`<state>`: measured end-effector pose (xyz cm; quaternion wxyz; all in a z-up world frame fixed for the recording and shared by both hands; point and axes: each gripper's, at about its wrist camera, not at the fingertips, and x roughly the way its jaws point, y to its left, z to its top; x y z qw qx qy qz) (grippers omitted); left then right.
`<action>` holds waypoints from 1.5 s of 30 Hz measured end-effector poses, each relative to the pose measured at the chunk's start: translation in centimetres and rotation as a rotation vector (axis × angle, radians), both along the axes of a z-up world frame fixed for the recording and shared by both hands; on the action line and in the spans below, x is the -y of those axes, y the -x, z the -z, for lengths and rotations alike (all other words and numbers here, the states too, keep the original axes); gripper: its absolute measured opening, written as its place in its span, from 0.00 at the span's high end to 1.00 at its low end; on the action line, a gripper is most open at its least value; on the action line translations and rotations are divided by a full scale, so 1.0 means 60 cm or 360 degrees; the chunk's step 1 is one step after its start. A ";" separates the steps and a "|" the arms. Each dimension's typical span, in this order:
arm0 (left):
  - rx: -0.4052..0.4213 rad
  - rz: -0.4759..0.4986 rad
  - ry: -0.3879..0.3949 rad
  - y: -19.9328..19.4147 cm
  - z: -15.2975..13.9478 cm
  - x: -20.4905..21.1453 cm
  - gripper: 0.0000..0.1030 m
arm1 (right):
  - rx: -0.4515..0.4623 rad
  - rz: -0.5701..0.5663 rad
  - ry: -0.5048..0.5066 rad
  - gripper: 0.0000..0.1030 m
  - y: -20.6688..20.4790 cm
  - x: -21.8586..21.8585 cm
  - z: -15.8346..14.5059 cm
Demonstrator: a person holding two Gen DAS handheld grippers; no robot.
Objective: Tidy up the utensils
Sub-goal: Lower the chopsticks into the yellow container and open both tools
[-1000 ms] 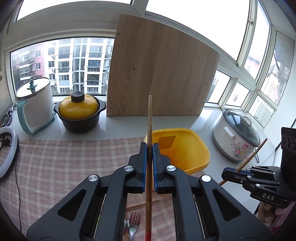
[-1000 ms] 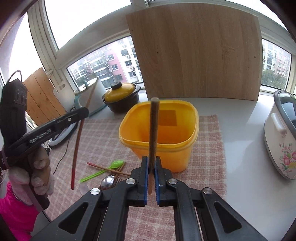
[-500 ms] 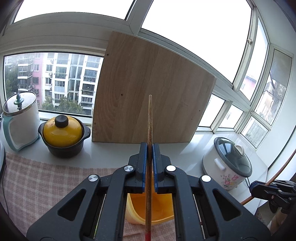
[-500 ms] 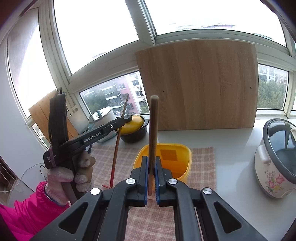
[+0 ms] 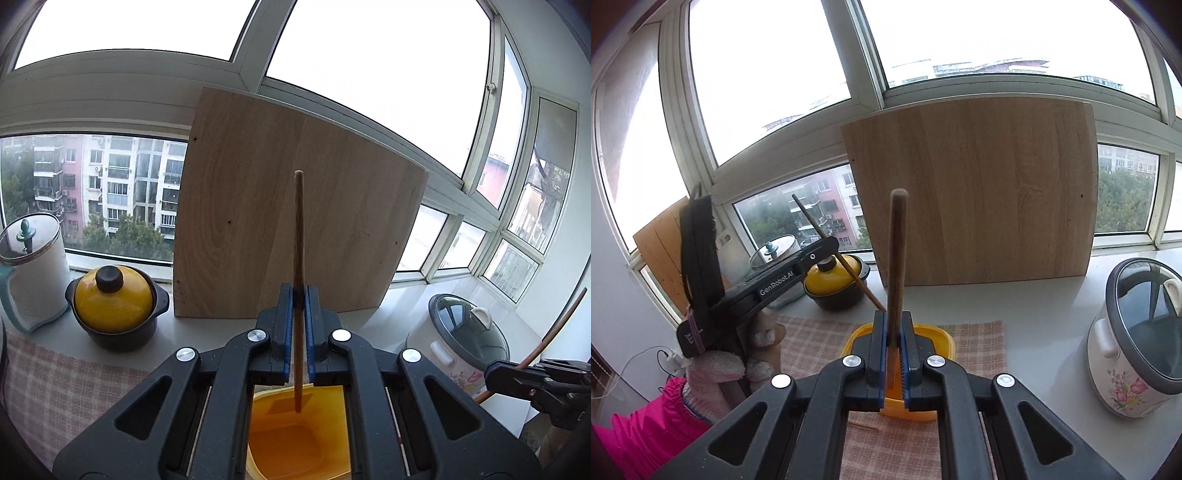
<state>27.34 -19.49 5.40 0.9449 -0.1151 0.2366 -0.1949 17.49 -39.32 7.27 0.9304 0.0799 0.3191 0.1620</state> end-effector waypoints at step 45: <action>-0.0298 0.0041 -0.0362 0.091 0.108 -0.017 0.64 | -0.0227 0.0235 0.0165 0.44 -0.040 -0.007 0.157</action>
